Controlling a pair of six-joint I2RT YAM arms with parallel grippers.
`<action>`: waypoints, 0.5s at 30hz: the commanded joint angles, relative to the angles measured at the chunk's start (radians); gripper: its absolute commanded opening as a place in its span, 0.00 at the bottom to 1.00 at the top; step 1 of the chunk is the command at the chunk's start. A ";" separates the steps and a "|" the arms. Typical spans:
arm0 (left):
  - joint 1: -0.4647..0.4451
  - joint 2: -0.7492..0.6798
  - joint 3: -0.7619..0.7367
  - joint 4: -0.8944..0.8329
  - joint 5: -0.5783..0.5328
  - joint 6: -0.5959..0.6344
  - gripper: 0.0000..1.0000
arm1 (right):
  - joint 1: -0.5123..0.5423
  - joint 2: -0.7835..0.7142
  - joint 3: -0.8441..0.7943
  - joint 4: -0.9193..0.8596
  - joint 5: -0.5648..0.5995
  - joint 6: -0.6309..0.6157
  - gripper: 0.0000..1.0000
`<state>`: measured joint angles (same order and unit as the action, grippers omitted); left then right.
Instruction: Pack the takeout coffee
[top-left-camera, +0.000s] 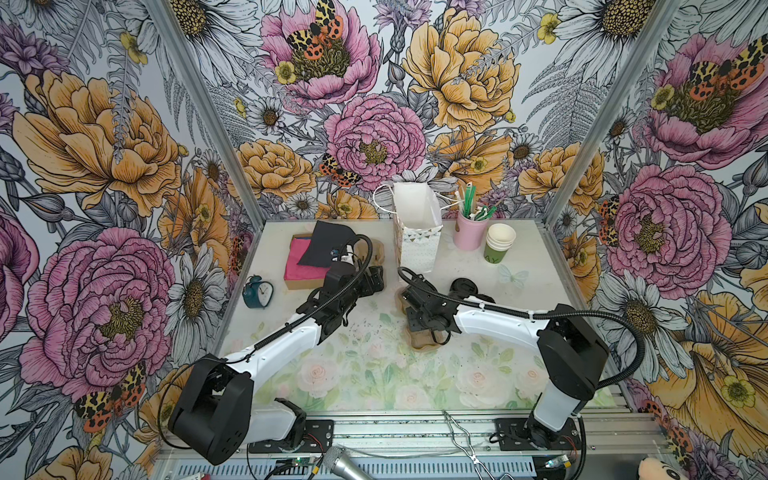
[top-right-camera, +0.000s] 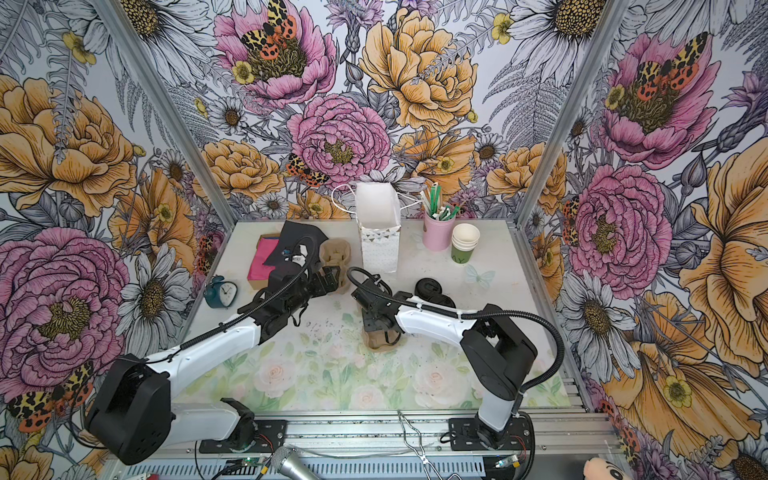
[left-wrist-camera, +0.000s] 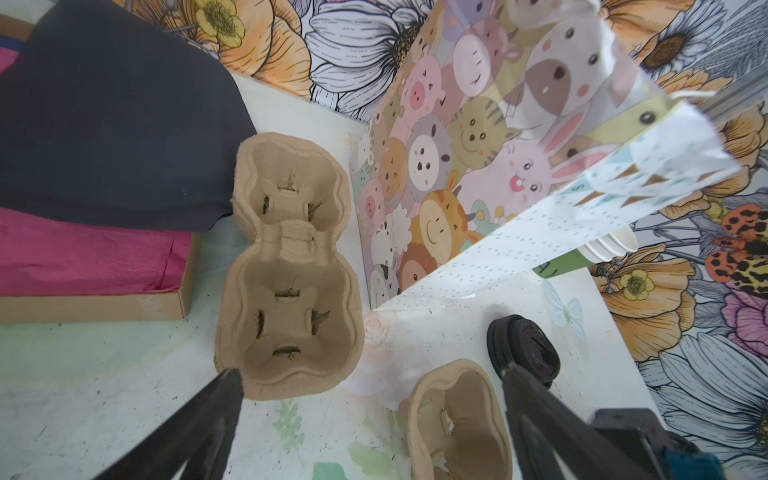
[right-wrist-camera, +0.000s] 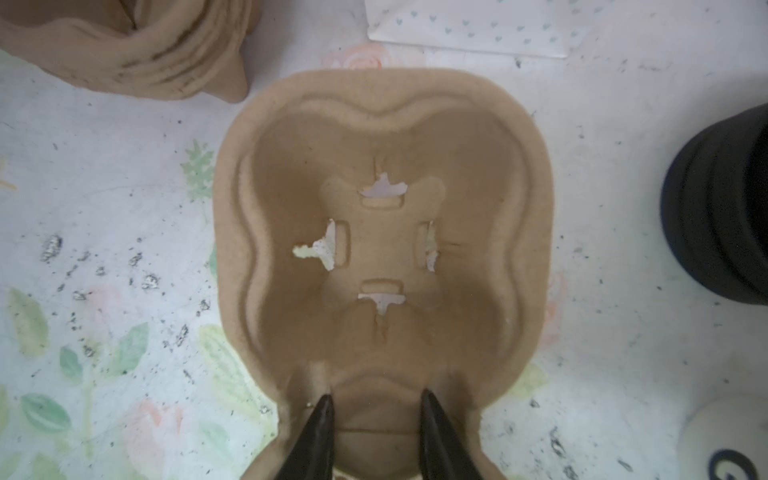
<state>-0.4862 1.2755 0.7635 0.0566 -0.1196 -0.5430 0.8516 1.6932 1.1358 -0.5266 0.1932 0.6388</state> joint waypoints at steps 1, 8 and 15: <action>0.034 -0.073 0.035 0.040 0.048 -0.009 0.99 | 0.000 -0.114 -0.022 -0.001 0.005 -0.071 0.33; 0.065 -0.206 0.140 0.046 0.160 -0.026 0.95 | -0.002 -0.296 -0.092 -0.002 0.047 -0.135 0.34; -0.033 -0.032 0.508 -0.220 0.080 0.130 0.90 | -0.027 -0.371 -0.092 -0.001 0.099 -0.168 0.34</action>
<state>-0.4988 1.1633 1.1690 -0.0227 -0.0143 -0.4980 0.8398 1.3540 1.0489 -0.5346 0.2443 0.5007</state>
